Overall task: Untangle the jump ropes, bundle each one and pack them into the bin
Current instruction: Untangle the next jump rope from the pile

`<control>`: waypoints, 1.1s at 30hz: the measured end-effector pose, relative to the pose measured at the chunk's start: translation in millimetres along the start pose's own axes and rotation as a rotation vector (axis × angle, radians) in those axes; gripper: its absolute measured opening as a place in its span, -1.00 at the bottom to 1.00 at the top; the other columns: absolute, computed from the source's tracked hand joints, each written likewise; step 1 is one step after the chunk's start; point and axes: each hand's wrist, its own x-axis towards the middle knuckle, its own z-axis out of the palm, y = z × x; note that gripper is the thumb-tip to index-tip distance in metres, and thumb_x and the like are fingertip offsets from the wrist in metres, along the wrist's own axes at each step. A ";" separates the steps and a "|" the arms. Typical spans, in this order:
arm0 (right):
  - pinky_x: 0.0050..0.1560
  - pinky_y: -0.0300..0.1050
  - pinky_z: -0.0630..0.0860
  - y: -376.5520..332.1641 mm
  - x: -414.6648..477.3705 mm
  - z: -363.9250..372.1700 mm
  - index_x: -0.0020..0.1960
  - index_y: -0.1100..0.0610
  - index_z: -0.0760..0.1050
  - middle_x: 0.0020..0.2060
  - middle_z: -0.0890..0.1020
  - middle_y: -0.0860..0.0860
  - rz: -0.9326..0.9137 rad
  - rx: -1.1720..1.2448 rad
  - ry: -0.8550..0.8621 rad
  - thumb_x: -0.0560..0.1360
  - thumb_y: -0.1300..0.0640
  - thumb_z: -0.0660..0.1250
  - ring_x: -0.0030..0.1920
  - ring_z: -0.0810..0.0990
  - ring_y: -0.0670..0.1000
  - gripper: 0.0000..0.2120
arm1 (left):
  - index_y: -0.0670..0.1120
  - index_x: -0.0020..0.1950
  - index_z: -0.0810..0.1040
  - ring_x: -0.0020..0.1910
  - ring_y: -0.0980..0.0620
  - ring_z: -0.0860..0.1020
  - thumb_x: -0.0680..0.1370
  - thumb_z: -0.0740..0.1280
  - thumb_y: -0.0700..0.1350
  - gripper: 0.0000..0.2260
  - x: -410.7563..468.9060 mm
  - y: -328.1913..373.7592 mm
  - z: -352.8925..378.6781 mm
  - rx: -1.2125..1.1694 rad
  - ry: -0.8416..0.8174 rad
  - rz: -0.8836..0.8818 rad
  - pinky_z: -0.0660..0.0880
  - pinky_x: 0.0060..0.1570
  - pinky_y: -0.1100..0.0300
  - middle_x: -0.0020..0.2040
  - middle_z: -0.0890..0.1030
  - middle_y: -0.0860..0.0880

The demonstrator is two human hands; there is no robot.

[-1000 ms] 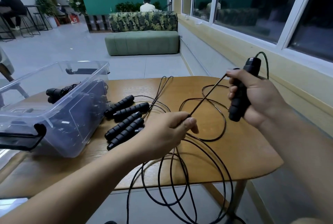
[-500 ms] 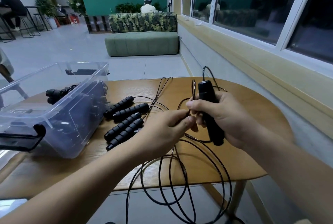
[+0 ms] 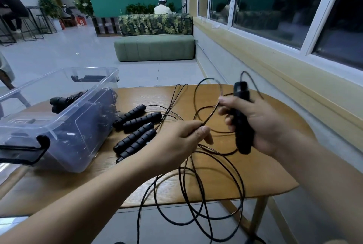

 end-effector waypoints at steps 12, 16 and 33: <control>-0.26 -0.18 0.55 -9.1 -0.7 4.4 0.07 0.21 0.60 -0.22 0.66 0.06 -0.083 -0.004 0.036 0.54 0.17 0.53 -0.32 0.56 -0.02 -0.82 | 0.10 -0.03 0.68 -0.31 -0.04 0.52 0.72 0.26 0.16 -0.72 -1.7 8.1 0.1 0.065 -0.008 0.004 0.53 -0.25 -0.07 -0.32 0.55 -0.03; -0.35 -0.24 0.53 -18.2 12.3 -19.1 0.05 0.14 0.56 -0.24 0.66 0.01 -0.089 0.226 0.181 0.55 0.18 0.52 -0.37 0.54 -0.07 -0.84 | 0.13 -0.02 0.68 -0.20 -0.15 0.62 0.72 0.22 0.20 -0.70 -2.7 6.2 -1.4 0.065 -0.015 -0.006 0.61 -0.11 -0.20 -0.22 0.63 -0.14; -0.21 -0.11 0.53 10.3 -5.7 17.6 0.15 0.36 0.58 -0.20 0.66 0.12 -0.027 -0.117 -0.127 0.56 0.15 0.52 -0.27 0.56 0.03 -0.69 | 0.02 0.07 0.68 -0.17 -0.21 0.57 0.69 0.21 0.19 -0.66 -0.6 7.1 0.8 -0.039 -0.024 0.016 0.59 -0.03 -0.30 -0.18 0.62 -0.16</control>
